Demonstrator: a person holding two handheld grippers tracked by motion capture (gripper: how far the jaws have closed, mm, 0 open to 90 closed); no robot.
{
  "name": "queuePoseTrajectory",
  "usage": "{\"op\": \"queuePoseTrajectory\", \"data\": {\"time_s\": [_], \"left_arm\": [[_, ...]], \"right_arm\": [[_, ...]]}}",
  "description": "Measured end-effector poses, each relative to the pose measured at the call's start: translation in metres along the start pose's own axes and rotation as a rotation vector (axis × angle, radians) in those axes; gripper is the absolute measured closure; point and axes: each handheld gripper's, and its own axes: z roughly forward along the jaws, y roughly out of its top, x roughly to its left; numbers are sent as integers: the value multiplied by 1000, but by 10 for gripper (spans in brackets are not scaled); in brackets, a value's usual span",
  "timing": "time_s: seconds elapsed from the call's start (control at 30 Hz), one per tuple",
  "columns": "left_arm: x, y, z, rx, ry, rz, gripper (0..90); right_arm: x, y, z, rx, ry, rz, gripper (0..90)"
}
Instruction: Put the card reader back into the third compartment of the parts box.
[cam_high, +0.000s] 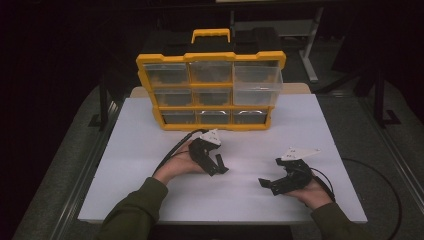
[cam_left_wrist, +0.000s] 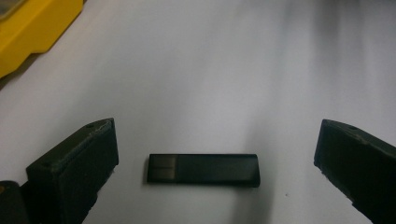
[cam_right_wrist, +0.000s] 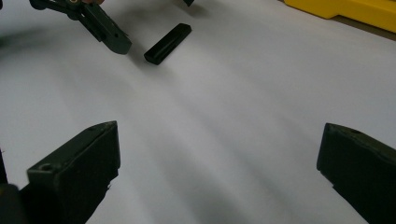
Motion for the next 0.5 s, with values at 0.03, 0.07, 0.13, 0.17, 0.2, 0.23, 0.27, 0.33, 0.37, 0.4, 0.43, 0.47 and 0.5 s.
{"op": "queuePoseTrajectory", "data": {"time_s": [0.03,0.07,0.13,0.17,0.2,0.23,0.27,0.33,0.37,0.4,0.43,0.47,0.5], "left_arm": [[0,0,1,2,1,1,0],[0,0,1,5,1,2,0],[1,-1,2,9,-1,-2,0],[1,-2,3,12,1,-9,0],[1,-2,3,12,1,-9,0],[1,-2,4,15,2,-9,0],[2,-3,5,18,1,-6,0],[2,-3,5,24,2,-7,0],[2,-3,6,26,2,-7,0],[2,-4,6,27,1,-6,0],[2,-4,7,28,0,-6,6],[2,-4,7,29,1,-4,8],[2,-4,8,31,3,-5,9]], "right_arm": [[0,0,0,0,0,0,0],[0,0,0,0,0,-2,0],[0,0,0,0,1,-2,0],[0,0,0,0,1,-2,0],[0,0,0,0,1,-2,0],[0,0,0,1,1,-2,0],[0,0,0,1,1,-2,0],[0,0,0,1,1,-1,0],[0,0,0,1,1,-1,0],[0,0,0,1,1,-1,0],[0,0,0,1,2,-1,0],[0,0,0,1,2,-1,0],[0,0,0,1,2,-1,0]]}}
